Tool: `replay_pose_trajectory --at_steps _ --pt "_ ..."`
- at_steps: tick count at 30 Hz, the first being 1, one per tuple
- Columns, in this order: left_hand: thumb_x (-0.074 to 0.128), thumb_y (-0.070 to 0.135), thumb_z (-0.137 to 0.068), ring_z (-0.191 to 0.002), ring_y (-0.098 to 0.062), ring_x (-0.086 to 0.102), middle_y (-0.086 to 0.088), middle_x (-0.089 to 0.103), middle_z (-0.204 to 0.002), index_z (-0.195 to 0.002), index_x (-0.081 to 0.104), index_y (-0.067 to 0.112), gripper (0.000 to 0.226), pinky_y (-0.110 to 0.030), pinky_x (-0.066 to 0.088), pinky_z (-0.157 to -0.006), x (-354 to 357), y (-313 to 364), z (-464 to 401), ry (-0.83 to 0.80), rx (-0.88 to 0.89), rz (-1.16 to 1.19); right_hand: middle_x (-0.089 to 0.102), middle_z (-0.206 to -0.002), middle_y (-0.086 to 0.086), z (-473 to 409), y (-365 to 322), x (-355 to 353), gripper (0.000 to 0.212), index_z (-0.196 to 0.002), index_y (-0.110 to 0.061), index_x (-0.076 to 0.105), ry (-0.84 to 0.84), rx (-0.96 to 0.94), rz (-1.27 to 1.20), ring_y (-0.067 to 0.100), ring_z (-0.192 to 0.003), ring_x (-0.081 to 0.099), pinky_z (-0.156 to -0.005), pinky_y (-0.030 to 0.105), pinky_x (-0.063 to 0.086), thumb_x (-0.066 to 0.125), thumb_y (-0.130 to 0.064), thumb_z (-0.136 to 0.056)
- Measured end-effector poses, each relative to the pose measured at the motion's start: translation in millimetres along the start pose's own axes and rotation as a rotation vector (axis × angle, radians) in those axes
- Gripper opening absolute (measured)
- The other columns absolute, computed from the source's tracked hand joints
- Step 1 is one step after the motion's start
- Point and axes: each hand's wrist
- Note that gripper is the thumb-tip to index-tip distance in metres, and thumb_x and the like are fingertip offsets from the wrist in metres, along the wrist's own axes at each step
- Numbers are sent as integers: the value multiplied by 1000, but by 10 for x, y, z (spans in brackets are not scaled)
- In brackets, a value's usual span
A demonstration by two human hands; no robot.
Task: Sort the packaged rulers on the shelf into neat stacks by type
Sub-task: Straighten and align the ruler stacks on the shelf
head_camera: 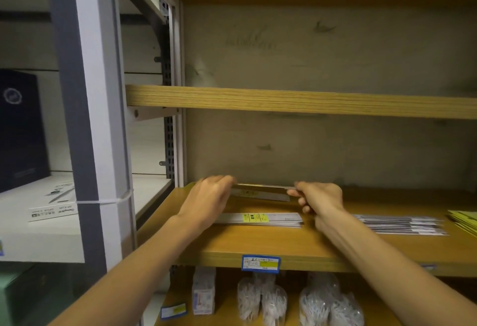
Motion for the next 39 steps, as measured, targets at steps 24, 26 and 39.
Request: replay_pose_trajectory --at_steps 24,26,39 --pt "53 -2 -84 -105 -26 58 -6 66 -112 -116 62 12 36 -39 42 -92 26 -93 -90 41 -163 -128 69 -60 1 -19 261 -102 5 -90 -13 70 -29 -56 284 11 -49 51 -55 29 47 65 -16 -91" --pt "53 -2 -84 -106 -26 58 -6 66 -113 -117 62 12 36 -39 43 -93 34 -96 -103 36 -167 -126 70 -61 -1 -22 259 -127 6 -90 -17 69 -47 -117 364 9 -51 54 -66 34 53 67 -22 -90" --pt "50 0 -86 -108 -25 56 -5 62 -119 -124 58 14 41 -37 44 -92 119 -57 -205 -23 -200 -112 70 -60 -2 -16 295 -284 19 -75 -18 67 -151 -366 645 4 -63 66 -75 22 47 68 -32 -87"
Point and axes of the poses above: each hand's wrist, its own z-axis away from the middle knuckle, its own x-axis out of the palm, y = z × x
